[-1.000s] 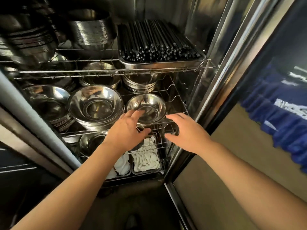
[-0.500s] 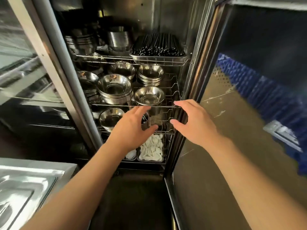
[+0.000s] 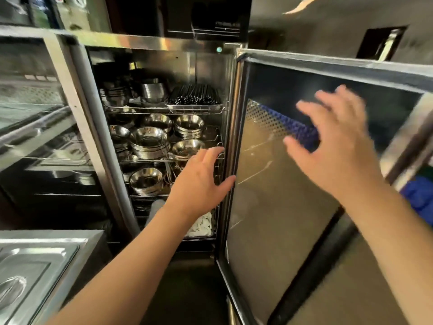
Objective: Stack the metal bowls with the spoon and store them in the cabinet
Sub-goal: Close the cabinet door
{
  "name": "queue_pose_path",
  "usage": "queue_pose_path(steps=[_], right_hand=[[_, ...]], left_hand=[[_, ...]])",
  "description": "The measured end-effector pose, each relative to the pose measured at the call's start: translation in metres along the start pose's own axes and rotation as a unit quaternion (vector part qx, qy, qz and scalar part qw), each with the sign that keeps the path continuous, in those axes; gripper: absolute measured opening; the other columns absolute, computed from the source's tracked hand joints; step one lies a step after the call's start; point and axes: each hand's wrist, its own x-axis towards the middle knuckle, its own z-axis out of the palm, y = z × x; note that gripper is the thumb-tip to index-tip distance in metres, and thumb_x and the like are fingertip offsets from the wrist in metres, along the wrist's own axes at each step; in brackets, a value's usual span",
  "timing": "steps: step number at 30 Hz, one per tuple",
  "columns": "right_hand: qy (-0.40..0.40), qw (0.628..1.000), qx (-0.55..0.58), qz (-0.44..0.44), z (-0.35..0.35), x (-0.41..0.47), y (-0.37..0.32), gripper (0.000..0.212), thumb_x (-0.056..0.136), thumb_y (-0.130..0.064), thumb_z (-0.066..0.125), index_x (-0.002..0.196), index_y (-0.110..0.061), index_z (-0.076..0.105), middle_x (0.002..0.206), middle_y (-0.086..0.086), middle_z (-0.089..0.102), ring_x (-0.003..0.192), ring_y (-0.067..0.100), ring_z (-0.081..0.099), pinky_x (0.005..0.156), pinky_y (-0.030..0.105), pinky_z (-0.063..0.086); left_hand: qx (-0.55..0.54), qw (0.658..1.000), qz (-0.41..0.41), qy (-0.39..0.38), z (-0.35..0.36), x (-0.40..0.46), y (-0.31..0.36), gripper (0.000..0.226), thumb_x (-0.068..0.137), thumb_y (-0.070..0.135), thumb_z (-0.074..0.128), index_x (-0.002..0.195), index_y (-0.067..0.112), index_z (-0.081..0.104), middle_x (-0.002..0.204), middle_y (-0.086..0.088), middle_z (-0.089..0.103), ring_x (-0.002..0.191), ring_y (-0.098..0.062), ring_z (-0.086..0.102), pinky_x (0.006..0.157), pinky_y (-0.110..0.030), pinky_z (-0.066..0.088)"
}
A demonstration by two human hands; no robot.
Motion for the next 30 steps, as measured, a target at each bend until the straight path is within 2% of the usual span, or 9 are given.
queue_pose_path(steps=[2, 4, 6, 10, 12, 17, 22, 27, 30], right_hand=[[0.043, 0.996, -0.072, 0.023, -0.033, 0.0, 0.022, 0.065, 0.081, -0.047, 0.066, 0.137, -0.017, 0.052, 0.147, 0.022, 0.042, 0.143, 0.043, 0.024, 0.115, 0.066, 0.023], [0.034, 0.986, -0.143, 0.085, -0.062, 0.002, 0.042, 0.073, 0.075, -0.054, 0.06, 0.139, -0.023, 0.044, 0.154, 0.022, 0.03, 0.146, 0.049, 0.016, 0.108, 0.077, 0.02], [0.01, 0.976, -0.171, 0.131, -0.084, 0.002, 0.056, 0.077, 0.075, -0.054, 0.062, 0.143, -0.026, 0.037, 0.158, 0.02, 0.023, 0.145, 0.053, 0.018, 0.102, 0.081, 0.026], [-0.015, 0.989, -0.107, 0.104, -0.103, 0.001, 0.072, 0.07, 0.085, -0.034, 0.069, 0.145, -0.018, 0.036, 0.143, 0.018, 0.036, 0.109, 0.051, 0.056, 0.088, 0.058, 0.05], [-0.019, 0.992, -0.089, 0.086, -0.104, 0.001, 0.073, 0.068, 0.089, -0.029, 0.071, 0.146, -0.016, 0.037, 0.14, 0.015, 0.039, 0.105, 0.049, 0.057, 0.082, 0.051, 0.051], [0.006, 0.999, -0.027, 0.042, -0.102, -0.002, 0.075, 0.063, 0.088, -0.025, 0.075, 0.141, -0.012, 0.043, 0.137, 0.018, 0.042, 0.115, 0.046, 0.052, 0.09, 0.05, 0.049], [0.029, 0.998, 0.039, -0.027, -0.098, -0.001, 0.071, 0.06, 0.086, -0.031, 0.074, 0.137, -0.014, 0.047, 0.133, 0.015, 0.045, 0.116, 0.041, 0.051, 0.089, 0.045, 0.049], [0.025, 0.981, 0.142, -0.129, -0.091, 0.003, 0.066, 0.065, 0.086, -0.035, 0.073, 0.142, -0.014, 0.046, 0.134, 0.014, 0.048, 0.12, 0.037, 0.05, 0.093, 0.035, 0.042], [0.022, 0.961, 0.191, -0.196, -0.086, 0.008, 0.057, 0.068, 0.089, -0.033, 0.071, 0.148, -0.013, 0.044, 0.142, 0.015, 0.048, 0.127, 0.033, 0.049, 0.101, 0.031, 0.038]], left_hand=[[-0.007, 1.0, 0.008, -0.011, 0.001, -0.017, 0.018, 0.072, 0.089, 0.052, 0.065, 0.149, 0.024, 0.037, 0.142, 0.001, 0.051, 0.129, -0.018, 0.049, 0.103, -0.029, 0.042], [-0.015, 1.0, 0.008, -0.022, 0.002, -0.034, 0.034, 0.072, 0.089, 0.054, 0.063, 0.15, 0.025, 0.036, 0.143, 0.002, 0.05, 0.129, -0.017, 0.048, 0.104, -0.031, 0.044], [-0.022, 0.999, 0.0, -0.029, 0.004, -0.047, 0.047, 0.073, 0.089, 0.055, 0.062, 0.15, 0.027, 0.034, 0.143, 0.003, 0.05, 0.13, -0.017, 0.048, 0.103, -0.032, 0.045], [-0.011, 0.999, -0.013, -0.039, 0.008, -0.059, 0.069, 0.075, 0.088, 0.057, 0.061, 0.15, 0.028, 0.032, 0.142, 0.003, 0.05, 0.129, -0.016, 0.048, 0.1, -0.032, 0.046], [-0.004, 0.999, -0.02, -0.039, 0.009, -0.059, 0.077, 0.074, 0.087, 0.057, 0.062, 0.149, 0.028, 0.034, 0.141, 0.004, 0.05, 0.129, -0.016, 0.048, 0.098, -0.031, 0.047], [0.007, 0.999, -0.04, -0.016, 0.014, -0.051, 0.102, 0.074, 0.086, 0.063, 0.059, 0.147, 0.029, 0.037, 0.139, 0.007, 0.051, 0.127, -0.015, 0.049, 0.098, -0.031, 0.048], [0.007, 0.998, -0.058, 0.005, 0.021, -0.042, 0.129, 0.08, 0.082, 0.076, 0.053, 0.146, 0.032, 0.037, 0.137, 0.011, 0.051, 0.124, -0.008, 0.049, 0.093, -0.022, 0.039], [0.007, 0.998, -0.052, 0.044, 0.025, -0.039, 0.157, 0.088, 0.08, 0.08, 0.055, 0.148, 0.026, 0.038, 0.139, 0.008, 0.052, 0.127, -0.006, 0.048, 0.096, -0.016, 0.034], [-0.022, 0.996, -0.035, 0.074, 0.021, -0.036, 0.173, 0.083, 0.081, 0.072, 0.065, 0.144, 0.024, 0.041, 0.132, 0.018, 0.053, 0.124, -0.002, 0.049, 0.098, -0.014, 0.04]])
